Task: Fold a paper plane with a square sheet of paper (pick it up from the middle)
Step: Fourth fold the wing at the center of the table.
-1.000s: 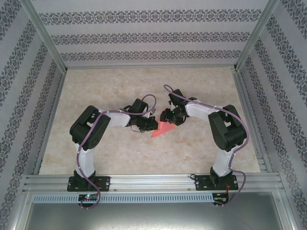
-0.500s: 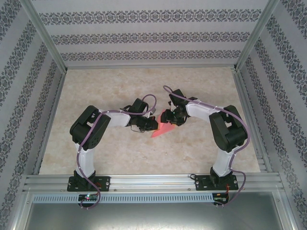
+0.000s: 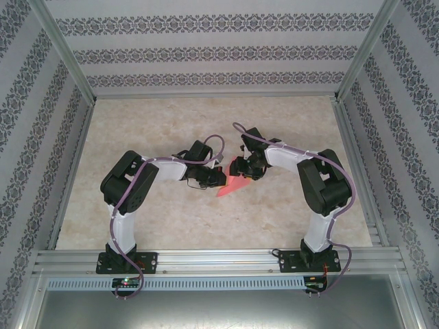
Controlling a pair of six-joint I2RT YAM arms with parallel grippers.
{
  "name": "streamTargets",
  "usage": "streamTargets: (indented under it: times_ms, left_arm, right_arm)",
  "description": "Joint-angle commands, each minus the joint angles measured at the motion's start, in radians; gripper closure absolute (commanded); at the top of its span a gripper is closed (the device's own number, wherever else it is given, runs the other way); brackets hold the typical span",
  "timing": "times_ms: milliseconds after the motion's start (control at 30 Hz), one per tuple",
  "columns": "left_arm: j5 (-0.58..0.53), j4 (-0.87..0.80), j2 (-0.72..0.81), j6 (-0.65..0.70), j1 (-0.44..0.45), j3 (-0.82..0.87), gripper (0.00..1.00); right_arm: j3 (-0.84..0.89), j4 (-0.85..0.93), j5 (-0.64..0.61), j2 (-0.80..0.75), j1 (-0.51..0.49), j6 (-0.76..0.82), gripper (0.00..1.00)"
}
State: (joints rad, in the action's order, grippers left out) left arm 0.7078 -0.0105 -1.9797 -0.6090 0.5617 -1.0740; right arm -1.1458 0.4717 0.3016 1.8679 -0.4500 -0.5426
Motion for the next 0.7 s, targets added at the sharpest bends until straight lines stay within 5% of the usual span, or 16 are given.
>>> streamTargets:
  times_ms: [0, 467, 667]
  left_arm:
    - [-0.005, -0.066, -0.018, 0.023, 0.009, -0.004, 0.96]
    - [0.014, -0.003, 0.028, 0.023, 0.009, 0.016, 0.92]
    - [0.024, -0.01, 0.013, 0.024, 0.009, 0.007, 0.92]
  right_arm:
    - [-0.006, 0.048, -0.083, 0.059, -0.014, 0.001, 0.46]
    - [-0.008, 0.123, -0.183, 0.151, -0.012, -0.067, 0.56]
    - [0.039, 0.024, -0.091, 0.106, -0.006, -0.058, 0.49]
